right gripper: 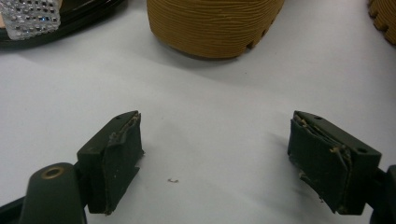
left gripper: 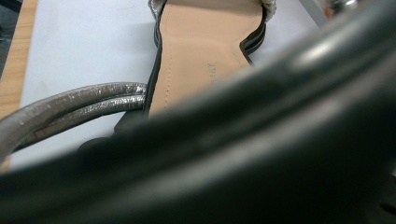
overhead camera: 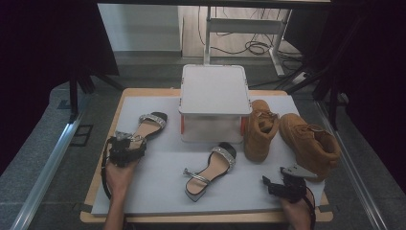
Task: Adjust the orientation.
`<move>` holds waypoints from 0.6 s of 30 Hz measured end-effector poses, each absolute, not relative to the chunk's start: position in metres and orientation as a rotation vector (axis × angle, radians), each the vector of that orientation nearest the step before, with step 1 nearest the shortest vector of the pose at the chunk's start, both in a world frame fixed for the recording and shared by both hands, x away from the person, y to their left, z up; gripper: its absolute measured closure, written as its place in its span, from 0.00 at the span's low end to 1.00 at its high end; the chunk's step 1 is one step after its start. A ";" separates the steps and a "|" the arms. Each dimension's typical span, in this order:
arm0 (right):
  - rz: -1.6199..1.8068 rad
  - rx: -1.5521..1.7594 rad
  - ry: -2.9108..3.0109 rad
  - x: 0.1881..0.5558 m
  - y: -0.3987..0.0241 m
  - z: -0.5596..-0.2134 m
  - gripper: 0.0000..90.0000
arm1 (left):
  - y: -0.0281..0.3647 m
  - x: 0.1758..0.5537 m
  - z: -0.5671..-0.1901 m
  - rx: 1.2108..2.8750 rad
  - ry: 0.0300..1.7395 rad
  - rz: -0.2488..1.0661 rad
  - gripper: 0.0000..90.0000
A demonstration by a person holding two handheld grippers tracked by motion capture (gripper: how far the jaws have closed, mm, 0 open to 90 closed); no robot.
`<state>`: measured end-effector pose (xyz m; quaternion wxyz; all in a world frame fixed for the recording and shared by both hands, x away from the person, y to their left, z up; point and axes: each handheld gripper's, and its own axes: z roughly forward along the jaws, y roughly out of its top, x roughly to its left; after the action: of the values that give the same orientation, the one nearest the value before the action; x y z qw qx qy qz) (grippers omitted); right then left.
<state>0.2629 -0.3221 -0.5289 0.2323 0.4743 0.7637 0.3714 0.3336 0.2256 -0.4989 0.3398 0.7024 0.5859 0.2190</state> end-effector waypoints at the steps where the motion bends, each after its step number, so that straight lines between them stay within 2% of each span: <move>1: 1.020 1.303 2.098 0.263 -0.322 -0.529 0.20 | 0.226 0.331 -0.498 1.830 1.521 0.569 0.43; 18: 1.020 1.303 2.100 0.263 -0.322 -0.529 0.20 | 0.221 0.293 -0.482 1.847 1.422 0.504 0.43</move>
<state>0.2629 -0.3222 -0.5288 0.2319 0.4742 0.7640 0.3711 0.2932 0.2213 -0.4820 0.3695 0.7197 0.5540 0.1963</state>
